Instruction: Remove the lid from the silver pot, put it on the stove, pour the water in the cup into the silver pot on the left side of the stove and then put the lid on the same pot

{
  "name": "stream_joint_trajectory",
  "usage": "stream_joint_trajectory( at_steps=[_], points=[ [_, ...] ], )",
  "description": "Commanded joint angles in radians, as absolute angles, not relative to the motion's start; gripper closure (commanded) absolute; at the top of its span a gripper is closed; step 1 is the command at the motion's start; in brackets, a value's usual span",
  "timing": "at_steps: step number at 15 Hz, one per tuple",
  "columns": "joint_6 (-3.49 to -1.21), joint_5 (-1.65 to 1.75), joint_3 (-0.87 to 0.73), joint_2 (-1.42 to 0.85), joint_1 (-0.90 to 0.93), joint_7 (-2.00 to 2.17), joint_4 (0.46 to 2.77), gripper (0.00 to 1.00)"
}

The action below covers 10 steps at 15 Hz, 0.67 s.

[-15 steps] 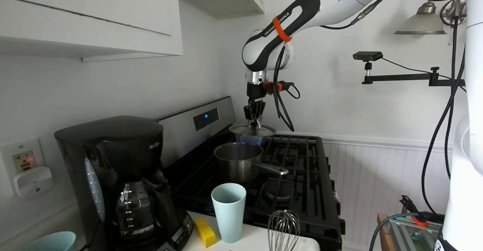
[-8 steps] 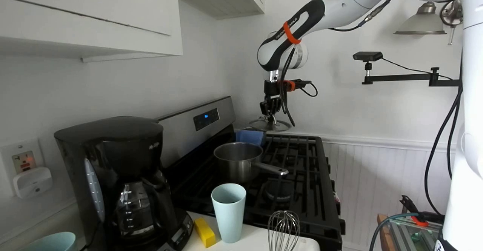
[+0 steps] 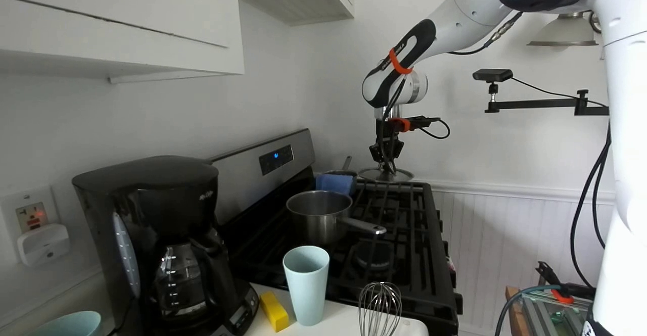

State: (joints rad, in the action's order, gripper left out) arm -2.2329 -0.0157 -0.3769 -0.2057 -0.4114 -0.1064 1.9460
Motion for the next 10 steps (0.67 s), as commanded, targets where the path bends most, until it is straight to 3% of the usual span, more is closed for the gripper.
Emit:
stream_joint_trajectory(
  at_steps=[1, 2, 10],
  points=[
    [-2.228, -0.017, -0.372, -0.217, -0.418, -0.101, 1.935, 0.92],
    [-2.228, -0.017, -0.372, -0.222, -0.418, -0.097, 1.931, 0.98],
    [-2.433, -0.077, -0.355, -0.362, -0.501, -0.22, 1.889, 0.98]
  ],
)
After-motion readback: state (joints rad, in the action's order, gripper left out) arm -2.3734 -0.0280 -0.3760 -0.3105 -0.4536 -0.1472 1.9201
